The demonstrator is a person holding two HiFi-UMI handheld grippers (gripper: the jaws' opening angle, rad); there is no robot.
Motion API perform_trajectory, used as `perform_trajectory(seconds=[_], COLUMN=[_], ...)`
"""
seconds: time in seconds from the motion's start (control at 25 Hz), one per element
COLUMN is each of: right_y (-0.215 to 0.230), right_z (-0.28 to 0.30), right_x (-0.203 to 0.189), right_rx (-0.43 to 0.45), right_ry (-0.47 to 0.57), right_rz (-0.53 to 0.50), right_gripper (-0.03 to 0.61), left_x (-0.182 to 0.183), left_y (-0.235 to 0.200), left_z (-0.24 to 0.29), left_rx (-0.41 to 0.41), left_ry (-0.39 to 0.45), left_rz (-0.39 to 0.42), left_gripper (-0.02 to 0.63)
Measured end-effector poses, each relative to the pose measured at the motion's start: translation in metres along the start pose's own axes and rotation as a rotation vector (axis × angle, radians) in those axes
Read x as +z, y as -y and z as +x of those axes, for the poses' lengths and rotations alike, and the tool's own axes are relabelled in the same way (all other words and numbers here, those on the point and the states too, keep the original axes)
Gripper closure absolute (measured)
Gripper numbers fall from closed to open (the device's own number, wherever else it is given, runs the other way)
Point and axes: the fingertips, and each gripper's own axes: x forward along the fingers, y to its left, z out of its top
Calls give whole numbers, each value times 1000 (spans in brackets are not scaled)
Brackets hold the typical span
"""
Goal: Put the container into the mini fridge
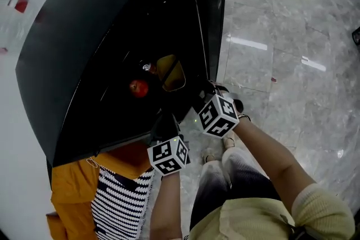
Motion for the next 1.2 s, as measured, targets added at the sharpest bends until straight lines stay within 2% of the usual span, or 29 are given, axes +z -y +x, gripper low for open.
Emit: perform_trajectory(seconds=[0.68, 0.8, 1.2], right_y=[12, 10, 6], right_z=[-74, -85, -115], right_x=[23, 26, 30], right_rx=[-58, -57, -67], right_ry=[52, 53, 65], right_rz=[267, 287, 300], right_gripper=[538, 538, 540], left_x=[43, 52, 65], left_y=[22, 26, 28], left_z=[-50, -58, -82], left_rx=[-62, -74, -83], left_ry=[57, 74, 102], left_rz=[-22, 1, -3], left_gripper=[591, 591, 591])
